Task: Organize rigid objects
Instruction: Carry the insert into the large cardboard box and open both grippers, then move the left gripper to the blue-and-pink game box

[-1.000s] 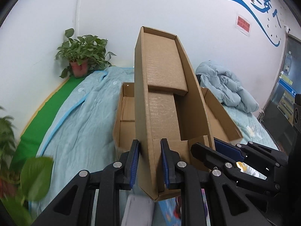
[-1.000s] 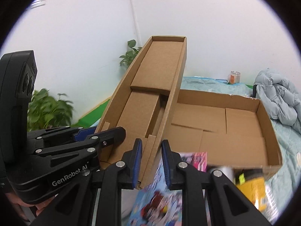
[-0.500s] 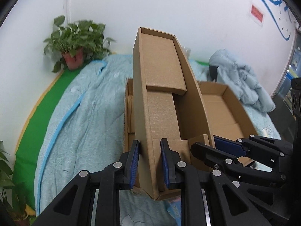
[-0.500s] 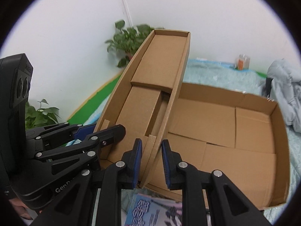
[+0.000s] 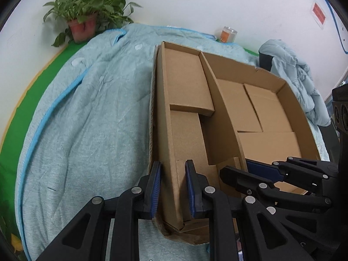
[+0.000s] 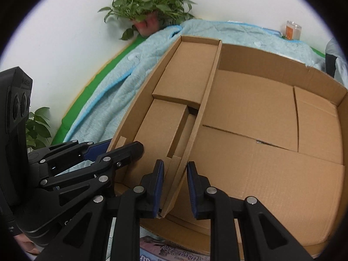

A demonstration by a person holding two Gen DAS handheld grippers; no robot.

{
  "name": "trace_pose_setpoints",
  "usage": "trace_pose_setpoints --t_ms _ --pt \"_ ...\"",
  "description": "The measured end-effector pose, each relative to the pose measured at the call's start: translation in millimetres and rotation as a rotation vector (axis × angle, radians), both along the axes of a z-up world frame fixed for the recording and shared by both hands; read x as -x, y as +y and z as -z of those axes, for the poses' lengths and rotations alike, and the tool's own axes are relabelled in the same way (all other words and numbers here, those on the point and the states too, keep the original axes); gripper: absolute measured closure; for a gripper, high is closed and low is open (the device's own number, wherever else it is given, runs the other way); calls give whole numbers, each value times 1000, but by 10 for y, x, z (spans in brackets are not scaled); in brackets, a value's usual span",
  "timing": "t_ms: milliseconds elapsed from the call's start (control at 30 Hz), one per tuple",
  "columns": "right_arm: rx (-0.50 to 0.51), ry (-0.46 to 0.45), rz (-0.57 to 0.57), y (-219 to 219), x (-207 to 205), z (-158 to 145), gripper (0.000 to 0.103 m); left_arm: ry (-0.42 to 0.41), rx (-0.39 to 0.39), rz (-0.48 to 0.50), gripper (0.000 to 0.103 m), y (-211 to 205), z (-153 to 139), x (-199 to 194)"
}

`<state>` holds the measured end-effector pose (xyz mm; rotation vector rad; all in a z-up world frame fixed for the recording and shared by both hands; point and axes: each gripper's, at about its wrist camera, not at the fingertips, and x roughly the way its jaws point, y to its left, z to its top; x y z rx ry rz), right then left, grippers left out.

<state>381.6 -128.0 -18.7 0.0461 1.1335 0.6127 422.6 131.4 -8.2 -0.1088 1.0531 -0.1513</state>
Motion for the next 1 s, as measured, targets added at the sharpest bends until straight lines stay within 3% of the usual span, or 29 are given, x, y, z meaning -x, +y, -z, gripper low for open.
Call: trace_pose_setpoints --t_ms 167,300,367,433,533,633,700,767,833,1000 --pt "8 85 -11 63 -112 155 82 42 12 -4 86 14 135 77" --pt "-11 164 -5 41 -208 335 80 24 -30 19 86 -38 141 247" --pt "-32 177 -11 43 -219 355 78 5 2 27 86 16 109 343" --pt "-54 181 -23 53 -219 343 70 -4 45 35 86 65 59 426" --pt "-87 176 -32 10 -192 320 60 -83 -3 32 83 52 -98 610" --pt "-69 92 25 -147 -61 144 46 -206 -25 31 61 19 -300 882" --pt "-22 -51 112 -379 140 -111 36 -356 -71 -1 17 -27 -478 1188" --pt "15 -219 198 -683 461 -395 21 -480 -113 -30 1 -102 -608 1455" --pt "67 -342 300 -964 833 -549 18 -515 -128 -19 0 -224 -652 1705" --pt "119 -346 272 -1204 1393 -412 17 -476 -41 -21 0 -424 -606 2097"
